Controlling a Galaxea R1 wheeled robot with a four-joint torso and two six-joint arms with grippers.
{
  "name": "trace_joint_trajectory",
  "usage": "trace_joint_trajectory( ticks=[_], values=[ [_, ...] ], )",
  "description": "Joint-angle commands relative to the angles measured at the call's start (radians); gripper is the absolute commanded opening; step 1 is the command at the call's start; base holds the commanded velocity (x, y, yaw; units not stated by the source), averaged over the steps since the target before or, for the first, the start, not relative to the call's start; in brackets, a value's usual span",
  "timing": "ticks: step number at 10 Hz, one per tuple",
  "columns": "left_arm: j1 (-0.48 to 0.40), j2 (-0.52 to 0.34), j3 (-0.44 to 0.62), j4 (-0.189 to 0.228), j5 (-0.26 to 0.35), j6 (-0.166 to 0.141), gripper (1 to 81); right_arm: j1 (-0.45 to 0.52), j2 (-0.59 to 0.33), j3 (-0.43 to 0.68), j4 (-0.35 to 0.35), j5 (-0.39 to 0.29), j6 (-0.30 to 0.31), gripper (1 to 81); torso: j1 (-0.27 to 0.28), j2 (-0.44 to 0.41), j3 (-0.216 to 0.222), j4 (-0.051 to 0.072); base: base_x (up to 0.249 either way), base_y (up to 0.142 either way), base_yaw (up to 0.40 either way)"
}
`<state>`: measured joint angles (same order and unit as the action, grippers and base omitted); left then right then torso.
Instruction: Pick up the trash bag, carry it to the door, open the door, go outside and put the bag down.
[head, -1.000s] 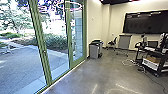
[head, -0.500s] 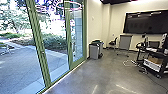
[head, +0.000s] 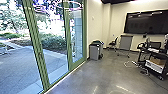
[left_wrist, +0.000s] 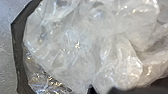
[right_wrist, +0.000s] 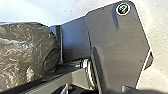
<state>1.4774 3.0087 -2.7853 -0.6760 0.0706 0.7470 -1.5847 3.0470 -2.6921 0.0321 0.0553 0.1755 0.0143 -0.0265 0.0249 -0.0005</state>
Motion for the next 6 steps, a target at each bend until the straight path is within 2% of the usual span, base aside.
trace_joint_trajectory(
  ticks=[1,6],
  values=[
    [-0.059,-0.002,-0.003,0.007,0.064,0.005,1.0,0.048,0.006,0.003,-0.011,-0.052,-0.002,81.1,0.000,0.000,0.000,0.000,0.161,0.000,0.000],
    [-0.059,-0.005,-0.003,0.006,0.060,0.006,1.0,0.048,0.009,0.005,-0.012,-0.052,-0.002,81.1,0.000,0.000,0.000,0.000,0.169,0.000,0.000]
  ],
)
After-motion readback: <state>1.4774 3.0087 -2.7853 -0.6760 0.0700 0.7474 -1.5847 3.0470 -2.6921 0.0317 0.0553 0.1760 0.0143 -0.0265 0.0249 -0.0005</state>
